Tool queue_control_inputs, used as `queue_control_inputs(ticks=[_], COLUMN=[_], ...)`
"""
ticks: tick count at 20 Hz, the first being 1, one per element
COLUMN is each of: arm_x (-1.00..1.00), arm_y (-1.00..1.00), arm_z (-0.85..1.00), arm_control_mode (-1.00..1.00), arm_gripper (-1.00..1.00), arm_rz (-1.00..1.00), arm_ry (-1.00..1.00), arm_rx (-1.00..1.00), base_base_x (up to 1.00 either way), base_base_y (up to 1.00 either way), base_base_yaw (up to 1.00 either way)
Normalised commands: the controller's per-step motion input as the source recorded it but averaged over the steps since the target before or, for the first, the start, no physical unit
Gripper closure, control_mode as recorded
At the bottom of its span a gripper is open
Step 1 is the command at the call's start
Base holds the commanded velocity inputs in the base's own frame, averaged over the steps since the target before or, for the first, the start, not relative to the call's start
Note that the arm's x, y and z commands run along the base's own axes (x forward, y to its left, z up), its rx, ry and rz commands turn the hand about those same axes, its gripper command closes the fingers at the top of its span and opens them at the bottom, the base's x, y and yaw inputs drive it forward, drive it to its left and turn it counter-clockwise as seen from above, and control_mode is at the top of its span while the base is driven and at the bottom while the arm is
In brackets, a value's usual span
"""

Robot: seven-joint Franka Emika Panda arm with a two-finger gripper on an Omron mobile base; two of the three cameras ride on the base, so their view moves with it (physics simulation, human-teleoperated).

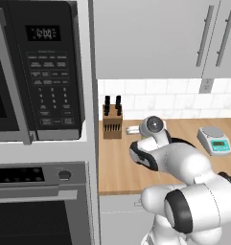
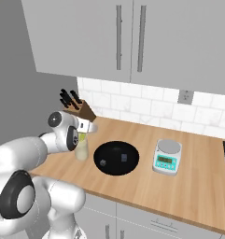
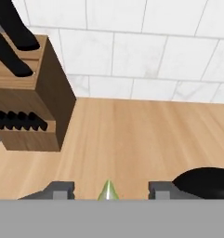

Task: Grab a lemon wedge from the fridge and one ice cube from the ice bowl, and put them in the glass of lemonade.

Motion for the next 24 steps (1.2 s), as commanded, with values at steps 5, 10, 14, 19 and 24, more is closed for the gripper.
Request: queue_control_inputs(ticks=[5, 10, 14, 19, 24], arm_x=[0.00, -0.22, -0.48, -0.23, 0.05], arm_y=[-0.12, -0.57, -0.88, -0.47, -0.23], arm_z=[0.46, 0.47, 0.18, -0.23, -0.28], arm_control_mode=[-1.00, -1.00, -1.00, -1.00, -1.00], arm_gripper=[-1.00, -1.00, -1.00, -1.00, -1.00], arm_rz=[0.00, -0.02, -0.04, -0.08, -0.01], arm_ry=[-0.01, 0.12, 0.34, 0.21, 0.26], arm_rx=[0.01, 0.16, 0.29, 0.05, -0.01], base_base_x=[0.00, 0.00, 0.00, 0.00, 0.00], base_base_y=[0.00, 0.00, 0.00, 0.00, 0.00], base_base_yaw=[0.00, 0.00, 0.00, 0.00, 0.00])
